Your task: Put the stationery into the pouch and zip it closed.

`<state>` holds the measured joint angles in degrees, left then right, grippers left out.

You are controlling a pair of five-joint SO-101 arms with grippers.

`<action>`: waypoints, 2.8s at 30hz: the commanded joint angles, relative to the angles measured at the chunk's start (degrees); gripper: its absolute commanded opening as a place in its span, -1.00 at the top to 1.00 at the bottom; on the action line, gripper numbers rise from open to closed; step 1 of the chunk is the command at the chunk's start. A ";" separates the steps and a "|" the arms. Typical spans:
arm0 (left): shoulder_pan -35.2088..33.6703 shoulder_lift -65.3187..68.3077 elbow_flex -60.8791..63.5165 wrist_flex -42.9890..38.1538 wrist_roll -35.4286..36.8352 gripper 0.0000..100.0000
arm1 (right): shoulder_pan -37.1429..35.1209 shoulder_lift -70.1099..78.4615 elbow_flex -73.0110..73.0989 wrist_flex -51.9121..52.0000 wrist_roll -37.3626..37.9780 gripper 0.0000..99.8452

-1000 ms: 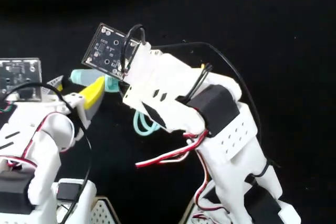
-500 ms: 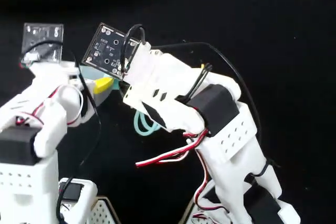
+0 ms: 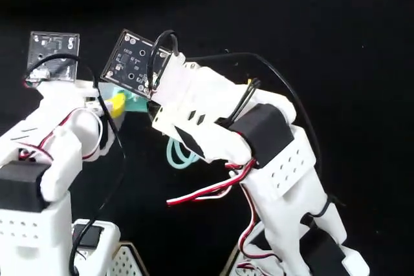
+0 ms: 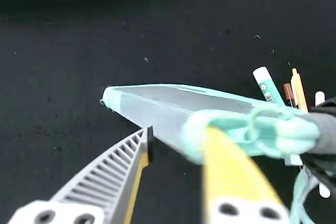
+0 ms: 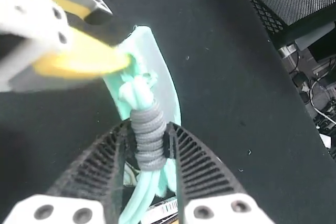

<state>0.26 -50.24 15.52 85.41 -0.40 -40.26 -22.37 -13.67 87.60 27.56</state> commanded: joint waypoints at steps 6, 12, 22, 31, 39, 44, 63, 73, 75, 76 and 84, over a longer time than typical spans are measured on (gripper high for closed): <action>-0.31 0.44 -1.80 1.14 -0.44 0.94 | -0.18 -0.57 -1.36 -0.18 0.09 0.98; -7.78 1.05 -3.21 0.79 -0.18 0.94 | 3.87 -0.66 -1.45 -2.02 -0.35 0.98; -9.10 11.60 -5.58 2.11 -0.35 0.94 | 4.13 -0.57 4.09 -7.56 -0.26 0.98; -9.10 13.89 -10.59 7.30 -0.35 0.60 | 4.13 -0.57 4.26 -7.47 -0.26 0.98; -9.27 13.71 -8.66 5.89 -0.18 0.70 | 4.40 -0.66 4.00 -7.30 0.00 0.98; -9.36 13.54 -9.19 5.98 0.00 0.93 | 4.84 -0.84 3.82 -7.03 -0.26 0.98; -9.01 13.54 -1.89 1.67 2.73 0.94 | 12.22 -22.73 21.93 -10.73 -2.37 0.97; -9.01 13.54 -0.92 1.49 2.73 0.94 | 6.86 -22.99 20.70 -6.77 -4.13 0.71; -9.01 13.54 -0.92 1.49 2.73 0.94 | 6.77 -23.08 20.79 -5.89 -4.31 0.73; -9.01 13.54 -0.92 1.49 2.73 0.94 | 6.59 -23.08 20.79 -5.36 -4.31 0.74; -8.92 13.54 -0.92 1.49 2.73 0.94 | -0.62 -22.64 22.11 -3.78 -8.97 0.74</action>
<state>-8.26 -36.70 14.20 87.78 1.71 -37.54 -44.53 8.57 83.91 21.67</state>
